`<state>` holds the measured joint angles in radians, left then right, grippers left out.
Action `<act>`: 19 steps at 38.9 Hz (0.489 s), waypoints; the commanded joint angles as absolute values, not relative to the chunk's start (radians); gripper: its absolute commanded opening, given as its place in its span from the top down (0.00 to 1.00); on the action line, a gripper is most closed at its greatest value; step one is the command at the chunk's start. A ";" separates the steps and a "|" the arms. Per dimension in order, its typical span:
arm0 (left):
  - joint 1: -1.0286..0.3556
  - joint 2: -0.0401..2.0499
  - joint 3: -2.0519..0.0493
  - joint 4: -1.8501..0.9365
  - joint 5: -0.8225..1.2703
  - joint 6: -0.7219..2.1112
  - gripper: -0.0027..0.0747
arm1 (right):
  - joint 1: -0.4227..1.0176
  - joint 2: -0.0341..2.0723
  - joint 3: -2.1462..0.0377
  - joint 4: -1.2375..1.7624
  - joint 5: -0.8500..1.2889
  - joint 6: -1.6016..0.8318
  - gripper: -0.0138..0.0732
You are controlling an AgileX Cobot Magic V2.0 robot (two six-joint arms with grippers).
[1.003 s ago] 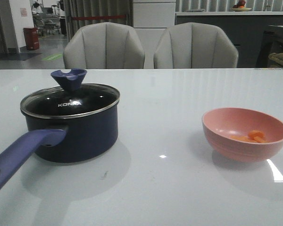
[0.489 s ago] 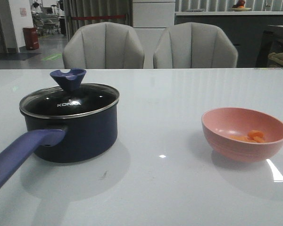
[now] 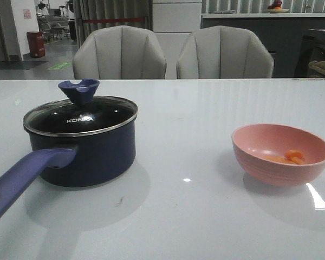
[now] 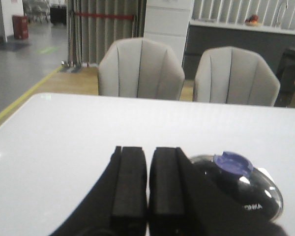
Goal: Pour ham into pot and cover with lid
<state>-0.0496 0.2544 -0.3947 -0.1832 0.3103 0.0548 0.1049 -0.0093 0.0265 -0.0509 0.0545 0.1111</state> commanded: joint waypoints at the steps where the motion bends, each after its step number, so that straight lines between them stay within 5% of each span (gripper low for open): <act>1: -0.044 0.318 -0.438 -0.188 0.286 0.046 0.82 | 0.106 -0.030 0.022 -0.062 -0.023 0.110 0.63; 12: -0.044 0.372 -0.435 -0.190 0.322 0.046 0.80 | 0.106 -0.030 0.022 -0.062 -0.023 0.110 0.63; 19: -0.044 0.387 -0.435 -0.169 0.338 0.046 0.59 | 0.106 -0.030 0.022 -0.062 -0.023 0.110 0.63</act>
